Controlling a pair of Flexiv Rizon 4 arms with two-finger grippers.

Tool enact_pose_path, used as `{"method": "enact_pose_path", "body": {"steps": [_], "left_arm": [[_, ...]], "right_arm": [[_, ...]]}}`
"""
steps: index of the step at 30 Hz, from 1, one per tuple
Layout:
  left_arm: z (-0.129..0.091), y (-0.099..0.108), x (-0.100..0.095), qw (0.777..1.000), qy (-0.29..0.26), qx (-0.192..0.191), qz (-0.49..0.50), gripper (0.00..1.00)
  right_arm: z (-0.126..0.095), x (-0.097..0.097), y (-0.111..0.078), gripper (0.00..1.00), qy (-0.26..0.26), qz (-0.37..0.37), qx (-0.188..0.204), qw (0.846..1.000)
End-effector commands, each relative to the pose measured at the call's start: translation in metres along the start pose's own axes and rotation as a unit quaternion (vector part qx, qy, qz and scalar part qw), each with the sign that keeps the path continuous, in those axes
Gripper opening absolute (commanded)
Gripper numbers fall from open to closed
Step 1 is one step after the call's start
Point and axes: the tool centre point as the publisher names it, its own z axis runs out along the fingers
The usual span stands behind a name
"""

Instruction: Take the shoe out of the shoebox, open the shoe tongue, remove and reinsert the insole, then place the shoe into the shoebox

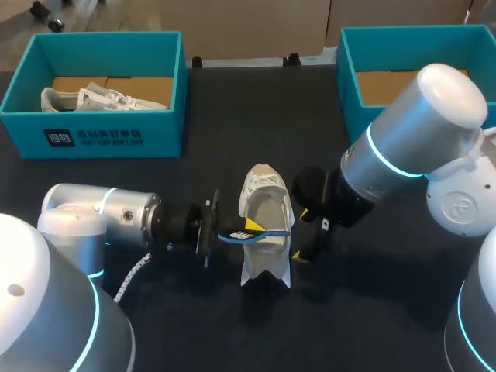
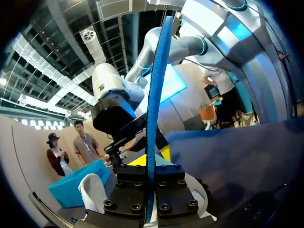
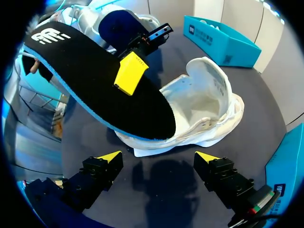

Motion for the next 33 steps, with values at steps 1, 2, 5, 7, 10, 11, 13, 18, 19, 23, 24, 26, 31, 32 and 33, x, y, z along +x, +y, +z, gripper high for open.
{"method": "enact_pose_path", "body": {"steps": [1,2,5,7,10,11,13,18,19,23,24,26,31,32,33], "left_arm": [[0.005,0.008,-0.001,1.000,0.001,0.000,-0.001,0.00],[0.005,0.011,-0.002,1.000,0.002,-0.003,-0.002,0.00],[0.005,0.017,-0.003,1.000,0.005,-0.009,-0.001,0.00],[0.005,0.020,-0.002,1.000,0.011,-0.011,0.006,0.00],[0.004,0.026,-0.001,0.999,0.020,-0.019,0.018,0.00],[0.004,0.028,-0.001,0.999,0.022,-0.022,0.019,0.00],[0.003,0.032,-0.001,0.999,0.022,-0.032,0.027,0.00],[0.003,0.045,-0.004,0.998,0.017,-0.049,0.030,0.00],[0.003,0.047,-0.004,0.998,0.015,-0.055,0.031,0.00],[0.004,0.057,-0.007,0.997,0.015,-0.069,0.029,0.00],[0.004,0.060,-0.007,0.997,0.015,-0.074,0.030,0.00],[0.004,0.065,-0.008,0.996,0.015,-0.080,0.028,0.00],[0.004,0.069,-0.009,0.996,0.013,-0.088,0.026,0.00],[0.003,0.068,-0.010,0.996,0.012,-0.088,0.025,0.00],[0.003,0.067,-0.010,0.996,0.011,-0.089,0.025,0.00]], "right_arm": [[0.000,0.001,0.000,1.00,-0.001,0.000,0.000,1.000],[0.000,0.001,0.000,1.00,-0.001,0.000,0.000,1.000],[0.000,0.001,0.000,1.00,-0.001,0.000,0.000,1.000],[0.000,0.001,0.000,1.00,-0.001,0.000,0.000,1.000],[0.000,0.001,0.000,1.00,-0.001,0.000,0.000,1.000],[0.000,0.001,0.000,1.00,-0.001,0.000,0.000,1.000],[0.000,0.001,0.000,1.00,-0.001,0.000,0.000,1.000],[0.000,0.001,0.000,1.00,-0.001,0.000,0.000,1.000],[0.000,0.001,0.000,1.00,-0.001,0.000,0.000,1.000],[0.000,0.001,0.000,1.00,-0.001,0.000,0.000,1.000],[0.000,0.001,0.000,1.00,-0.001,0.000,0.000,1.000],[0.000,0.001,0.000,1.00,-0.001,0.000,0.000,1.000],[0.000,0.001,0.000,1.00,-0.001,0.000,0.000,1.000],[0.000,0.001,0.000,1.00,-0.001,0.000,0.000,1.000],[0.000,0.001,0.000,1.00,-0.001,0.000,0.000,1.000]]}}
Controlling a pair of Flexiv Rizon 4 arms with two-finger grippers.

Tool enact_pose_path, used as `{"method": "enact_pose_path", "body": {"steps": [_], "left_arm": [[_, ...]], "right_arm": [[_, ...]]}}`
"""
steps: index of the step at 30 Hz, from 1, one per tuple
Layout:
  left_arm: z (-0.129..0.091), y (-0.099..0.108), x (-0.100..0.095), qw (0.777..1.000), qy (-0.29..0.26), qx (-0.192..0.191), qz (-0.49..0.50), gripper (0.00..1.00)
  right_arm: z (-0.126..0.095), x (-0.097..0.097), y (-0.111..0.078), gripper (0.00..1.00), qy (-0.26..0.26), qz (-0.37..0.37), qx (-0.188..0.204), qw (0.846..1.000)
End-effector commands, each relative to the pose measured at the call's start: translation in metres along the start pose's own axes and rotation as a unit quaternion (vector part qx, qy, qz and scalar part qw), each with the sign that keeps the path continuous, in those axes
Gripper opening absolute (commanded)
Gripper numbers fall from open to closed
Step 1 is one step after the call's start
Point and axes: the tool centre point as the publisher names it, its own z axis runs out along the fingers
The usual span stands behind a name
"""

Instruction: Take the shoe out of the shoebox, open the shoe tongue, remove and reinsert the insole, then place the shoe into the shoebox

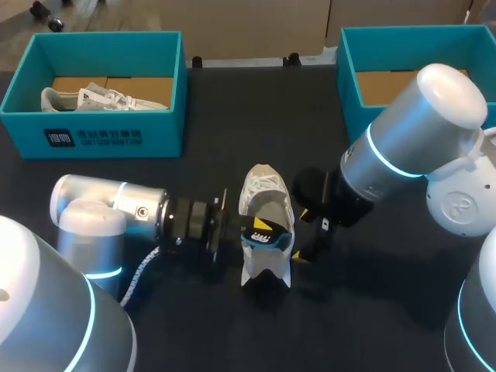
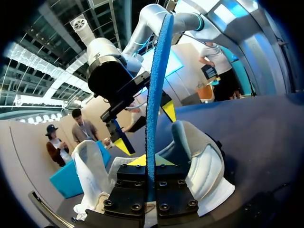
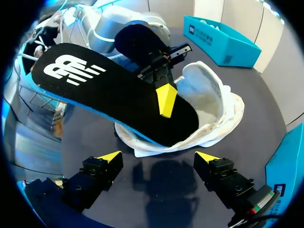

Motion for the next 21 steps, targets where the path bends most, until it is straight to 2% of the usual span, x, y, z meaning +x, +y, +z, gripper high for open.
{"method": "enact_pose_path", "body": {"steps": [1,8,9,16,21], "left_arm": [[0.002,0.003,-0.001,1.000,-0.004,-0.002,-0.001,0.00],[-0.001,-0.011,0.000,1.000,-0.007,0.007,-0.005,0.00],[-0.001,-0.012,0.000,1.000,-0.005,0.008,-0.004,0.07],[-0.001,-0.022,0.003,1.000,0.000,0.015,0.003,0.23],[-0.002,-0.032,0.005,1.000,0.001,0.023,0.010,0.23]], "right_arm": [[0.000,0.001,0.000,1.00,-0.001,0.000,0.000,1.000],[0.000,0.001,0.000,1.00,-0.001,0.000,0.000,1.000],[0.000,0.001,0.000,1.00,-0.001,0.000,0.000,1.000],[0.000,0.001,0.000,1.00,-0.001,0.000,0.000,1.000],[0.000,0.001,0.000,1.00,-0.001,0.000,0.000,1.000]]}}
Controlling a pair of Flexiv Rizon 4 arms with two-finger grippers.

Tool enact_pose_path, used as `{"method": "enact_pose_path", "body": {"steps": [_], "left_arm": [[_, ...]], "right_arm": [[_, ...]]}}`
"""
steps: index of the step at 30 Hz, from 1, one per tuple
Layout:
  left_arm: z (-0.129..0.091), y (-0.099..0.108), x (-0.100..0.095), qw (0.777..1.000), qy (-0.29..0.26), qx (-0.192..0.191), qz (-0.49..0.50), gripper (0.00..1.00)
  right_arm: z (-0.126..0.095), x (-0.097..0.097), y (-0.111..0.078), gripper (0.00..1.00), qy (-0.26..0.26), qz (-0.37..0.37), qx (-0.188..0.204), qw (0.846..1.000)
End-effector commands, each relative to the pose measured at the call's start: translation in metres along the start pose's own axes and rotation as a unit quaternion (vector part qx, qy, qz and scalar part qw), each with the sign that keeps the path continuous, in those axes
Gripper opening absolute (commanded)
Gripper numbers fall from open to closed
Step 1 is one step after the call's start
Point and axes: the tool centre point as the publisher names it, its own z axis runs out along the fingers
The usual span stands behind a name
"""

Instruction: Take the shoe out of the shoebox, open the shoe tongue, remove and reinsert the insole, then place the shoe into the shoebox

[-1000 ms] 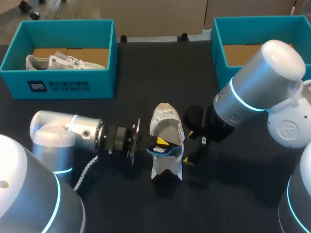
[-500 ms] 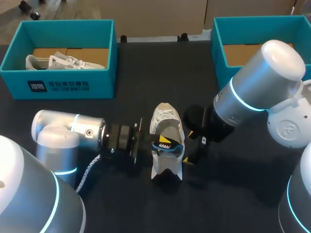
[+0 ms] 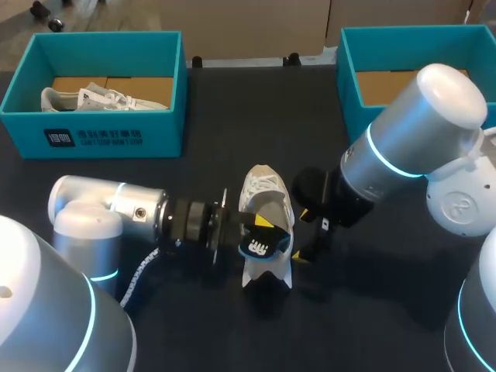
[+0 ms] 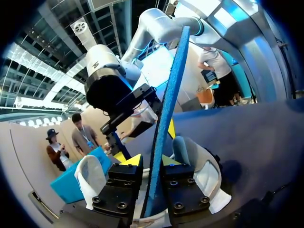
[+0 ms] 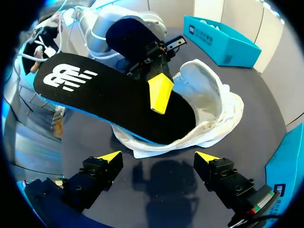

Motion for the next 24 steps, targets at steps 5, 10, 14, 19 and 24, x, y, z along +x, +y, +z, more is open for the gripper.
{"method": "enact_pose_path", "body": {"steps": [5,10,14,19,24], "left_arm": [[-0.004,-0.018,0.006,1.000,0.008,0.012,0.015,0.21],[-0.003,-0.025,0.009,0.999,0.015,0.020,0.024,0.20],[-0.002,-0.026,0.009,0.999,0.016,0.027,0.028,0.08],[0.000,-0.021,0.008,0.999,0.018,0.026,0.028,0.00],[0.002,-0.011,0.006,0.998,0.022,0.016,0.048,0.00]], "right_arm": [[0.000,0.001,0.000,1.00,-0.001,0.000,0.000,1.000],[0.000,0.001,0.000,1.00,-0.001,0.000,0.000,1.000],[0.000,0.001,0.000,1.00,-0.001,0.000,0.000,1.000],[0.000,0.001,0.000,1.00,-0.001,0.000,0.000,1.000],[0.000,0.001,0.000,1.00,-0.001,0.000,0.000,1.000]]}}
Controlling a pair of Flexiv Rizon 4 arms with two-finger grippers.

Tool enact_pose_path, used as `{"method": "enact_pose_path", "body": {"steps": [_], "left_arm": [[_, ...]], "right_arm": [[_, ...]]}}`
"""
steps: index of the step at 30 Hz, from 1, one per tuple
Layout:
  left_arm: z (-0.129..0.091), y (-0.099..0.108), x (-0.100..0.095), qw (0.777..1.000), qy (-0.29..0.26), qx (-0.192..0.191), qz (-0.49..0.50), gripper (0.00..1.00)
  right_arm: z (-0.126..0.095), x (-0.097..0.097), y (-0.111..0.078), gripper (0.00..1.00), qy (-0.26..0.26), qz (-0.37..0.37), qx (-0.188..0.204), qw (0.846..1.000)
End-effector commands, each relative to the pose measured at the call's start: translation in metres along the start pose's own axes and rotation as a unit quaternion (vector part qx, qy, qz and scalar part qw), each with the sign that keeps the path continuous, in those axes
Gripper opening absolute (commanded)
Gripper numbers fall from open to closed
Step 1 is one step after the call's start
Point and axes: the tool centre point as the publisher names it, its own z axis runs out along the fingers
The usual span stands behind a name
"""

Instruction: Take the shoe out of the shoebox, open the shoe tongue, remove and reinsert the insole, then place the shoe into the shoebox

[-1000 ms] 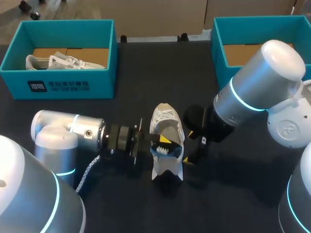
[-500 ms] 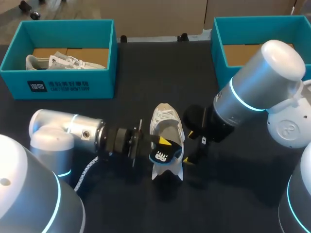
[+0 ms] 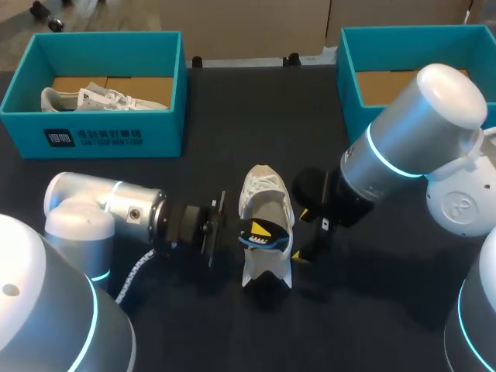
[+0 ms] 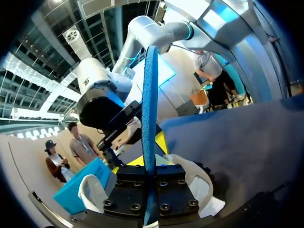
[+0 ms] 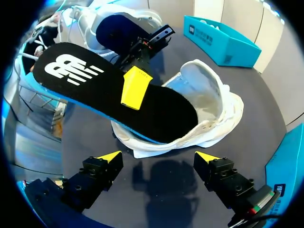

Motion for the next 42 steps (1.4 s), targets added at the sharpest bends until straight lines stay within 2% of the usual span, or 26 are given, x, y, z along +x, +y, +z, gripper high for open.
{"method": "enact_pose_path", "body": {"steps": [1,15,21,22,23,25,31,34,36,38,39,40,42], "left_arm": [[0.005,0.012,-0.002,1.000,0.004,-0.003,0.013,0.00],[0.009,0.049,-0.008,0.996,0.003,-0.080,0.036,0.00],[0.005,0.041,-0.008,0.999,-0.004,-0.052,0.007,0.00],[0.004,0.039,-0.008,0.999,-0.004,-0.050,0.006,0.16],[0.004,0.037,-0.008,0.999,-0.003,-0.046,0.006,0.24],[0.002,0.032,-0.007,0.999,-0.004,-0.037,0.006,0.29],[-0.001,0.014,-0.006,1.000,-0.001,-0.020,0.020,0.21],[-0.002,0.005,-0.004,1.000,0.002,-0.012,0.028,0.25],[-0.003,0.000,-0.002,0.999,0.003,-0.007,0.033,0.24],[-0.003,-0.002,-0.002,0.999,0.004,-0.005,0.036,0.19],[-0.003,-0.003,-0.002,0.999,0.007,-0.006,0.039,0.05],[-0.002,-0.002,-0.002,0.999,0.009,-0.008,0.042,0.00],[0.000,0.001,-0.002,0.998,0.014,-0.021,0.054,0.00]], "right_arm": [[0.000,0.001,0.000,1.00,-0.001,0.000,0.000,1.000],[0.000,0.001,0.000,1.00,-0.001,0.000,0.000,1.000],[0.000,0.001,0.000,1.00,-0.001,0.000,0.000,1.000],[0.000,0.001,0.000,1.00,-0.001,0.000,0.000,1.000],[0.000,0.001,0.000,1.00,-0.001,0.000,0.000,1.000],[0.000,0.001,0.000,1.00,-0.001,0.000,0.000,1.000],[0.000,0.001,0.000,1.00,-0.001,0.000,0.000,1.000],[0.000,0.001,0.000,1.00,-0.001,0.000,0.000,1.000],[0.000,0.001,0.000,1.00,-0.001,0.000,0.000,1.000],[0.000,0.001,0.000,1.00,-0.001,0.000,0.000,1.000],[0.000,0.001,0.000,1.00,-0.001,0.000,0.000,1.000],[0.000,0.001,0.000,1.00,-0.001,0.000,0.000,1.000],[0.000,0.001,0.000,1.00,-0.001,0.000,0.000,1.000]]}}
